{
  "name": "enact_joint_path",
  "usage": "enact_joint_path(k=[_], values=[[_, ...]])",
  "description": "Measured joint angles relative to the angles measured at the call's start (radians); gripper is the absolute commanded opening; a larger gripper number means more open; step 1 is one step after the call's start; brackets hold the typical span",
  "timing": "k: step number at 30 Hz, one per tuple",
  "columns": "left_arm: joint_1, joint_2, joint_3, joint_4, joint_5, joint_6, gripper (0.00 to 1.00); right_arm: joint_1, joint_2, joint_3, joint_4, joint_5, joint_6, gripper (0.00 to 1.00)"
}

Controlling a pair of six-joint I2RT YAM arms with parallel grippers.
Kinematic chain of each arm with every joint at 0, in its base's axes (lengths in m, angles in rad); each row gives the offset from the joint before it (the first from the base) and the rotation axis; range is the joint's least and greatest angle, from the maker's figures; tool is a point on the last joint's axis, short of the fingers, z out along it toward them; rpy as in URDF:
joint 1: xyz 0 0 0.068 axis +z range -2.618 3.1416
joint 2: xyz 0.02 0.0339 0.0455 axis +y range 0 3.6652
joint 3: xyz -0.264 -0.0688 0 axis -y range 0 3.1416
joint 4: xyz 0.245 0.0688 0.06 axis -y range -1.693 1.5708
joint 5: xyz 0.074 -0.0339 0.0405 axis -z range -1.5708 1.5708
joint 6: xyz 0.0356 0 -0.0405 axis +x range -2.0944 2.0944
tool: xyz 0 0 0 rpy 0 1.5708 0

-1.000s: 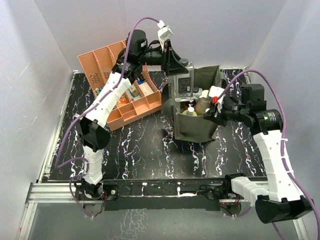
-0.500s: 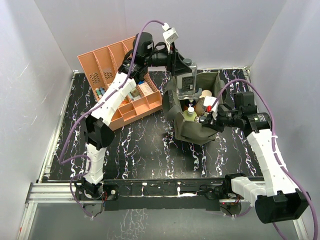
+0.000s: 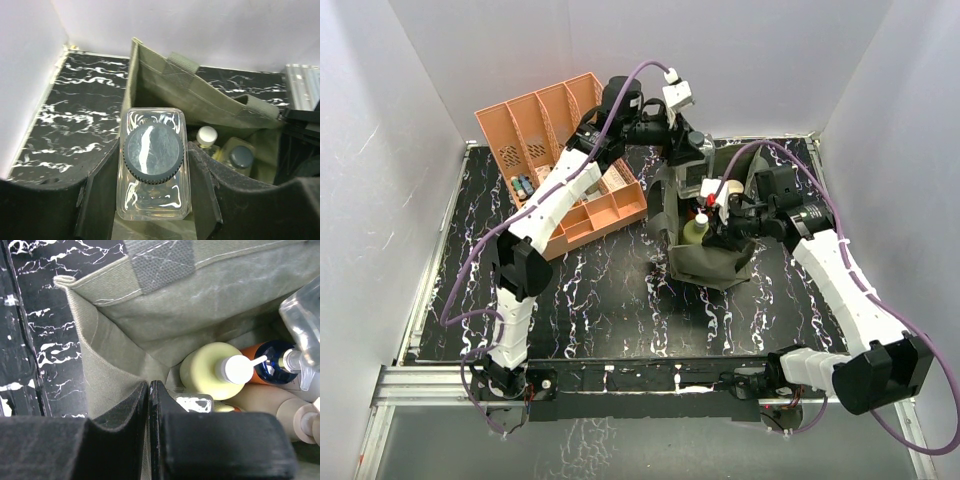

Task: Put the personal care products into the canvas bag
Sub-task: Place the care product in the canvas bag.

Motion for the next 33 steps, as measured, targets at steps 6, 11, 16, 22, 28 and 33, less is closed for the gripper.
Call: enact_joint_path(k=[6,11,16,22,28,33], values=[[0.002,0.004,0.078,-0.031,-0.121,0.061,0.00,0.002,0.044,0.045,0.005,0.020,0.095,0.08],[-0.016,0.003,0.076,-0.057,-0.254,0.073,0.00,0.005,0.027,0.045,0.034,0.043,0.163,0.08],[-0.089,0.002,0.074,-0.133,-0.460,0.103,0.00,0.005,0.011,0.045,0.048,0.060,0.201,0.08],[-0.198,0.003,0.088,-0.223,-0.731,0.099,0.00,0.005,-0.001,0.045,0.047,0.067,0.204,0.08],[-0.300,0.005,0.110,-0.238,-0.981,0.077,0.00,0.005,-0.020,0.045,0.046,0.066,0.205,0.08],[-0.332,0.024,0.125,-0.227,-1.146,0.047,0.00,0.005,-0.039,0.042,0.047,0.069,0.216,0.08]])
